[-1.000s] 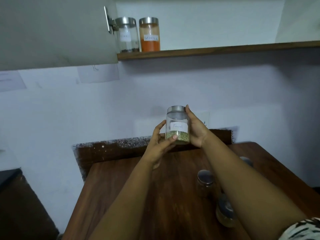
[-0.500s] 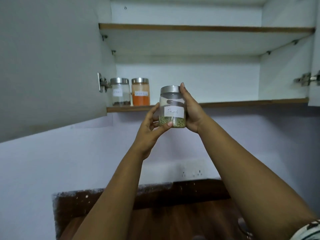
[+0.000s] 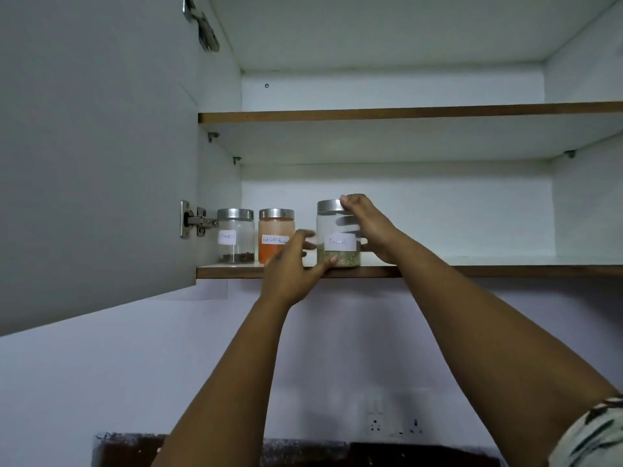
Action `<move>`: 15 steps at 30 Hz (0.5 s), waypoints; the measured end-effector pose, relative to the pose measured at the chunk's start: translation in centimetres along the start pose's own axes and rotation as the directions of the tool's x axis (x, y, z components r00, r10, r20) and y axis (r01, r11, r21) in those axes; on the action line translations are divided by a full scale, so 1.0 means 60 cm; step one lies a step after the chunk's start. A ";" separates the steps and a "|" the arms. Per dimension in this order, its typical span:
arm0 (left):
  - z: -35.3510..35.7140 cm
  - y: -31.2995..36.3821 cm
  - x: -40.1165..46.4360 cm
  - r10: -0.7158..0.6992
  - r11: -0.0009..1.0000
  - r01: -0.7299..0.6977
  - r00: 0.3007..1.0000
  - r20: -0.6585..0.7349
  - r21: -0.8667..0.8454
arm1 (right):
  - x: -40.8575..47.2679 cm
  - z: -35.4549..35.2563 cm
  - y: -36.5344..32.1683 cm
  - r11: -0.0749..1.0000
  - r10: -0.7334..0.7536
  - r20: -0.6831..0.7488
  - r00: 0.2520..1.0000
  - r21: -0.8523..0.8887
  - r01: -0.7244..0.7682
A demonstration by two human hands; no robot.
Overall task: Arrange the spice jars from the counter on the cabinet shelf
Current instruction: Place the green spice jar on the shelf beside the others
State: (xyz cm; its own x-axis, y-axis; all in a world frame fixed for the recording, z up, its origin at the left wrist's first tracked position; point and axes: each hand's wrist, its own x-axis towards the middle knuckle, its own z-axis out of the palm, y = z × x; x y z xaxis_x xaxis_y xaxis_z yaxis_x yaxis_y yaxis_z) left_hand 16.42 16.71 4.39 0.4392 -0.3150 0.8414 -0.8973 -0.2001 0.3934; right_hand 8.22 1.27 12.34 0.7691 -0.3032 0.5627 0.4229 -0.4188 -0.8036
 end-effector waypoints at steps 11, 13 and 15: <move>0.059 -0.090 -0.018 0.219 0.942 -0.084 0.886 -0.408 0.325 | 0.104 0.024 0.042 0.980 0.174 0.069 0.982 -0.108 -0.166; 0.056 -0.094 -0.019 0.230 0.938 -0.096 0.892 -0.389 0.334 | 0.114 0.033 0.047 0.978 0.183 0.069 0.981 -0.116 -0.174; 0.055 -0.097 -0.018 0.240 0.932 -0.103 0.894 -0.378 0.347 | 0.123 0.043 0.053 0.978 0.183 0.068 0.981 -0.116 -0.174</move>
State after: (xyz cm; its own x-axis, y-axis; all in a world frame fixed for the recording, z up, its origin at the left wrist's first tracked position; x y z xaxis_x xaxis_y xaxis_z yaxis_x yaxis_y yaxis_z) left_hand 21.32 15.14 -0.02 0.1606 0.0211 0.9868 -0.8664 -0.4758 0.1512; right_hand 16.47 -0.10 13.43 0.8642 -0.3159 0.3916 0.2236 -0.4561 -0.8614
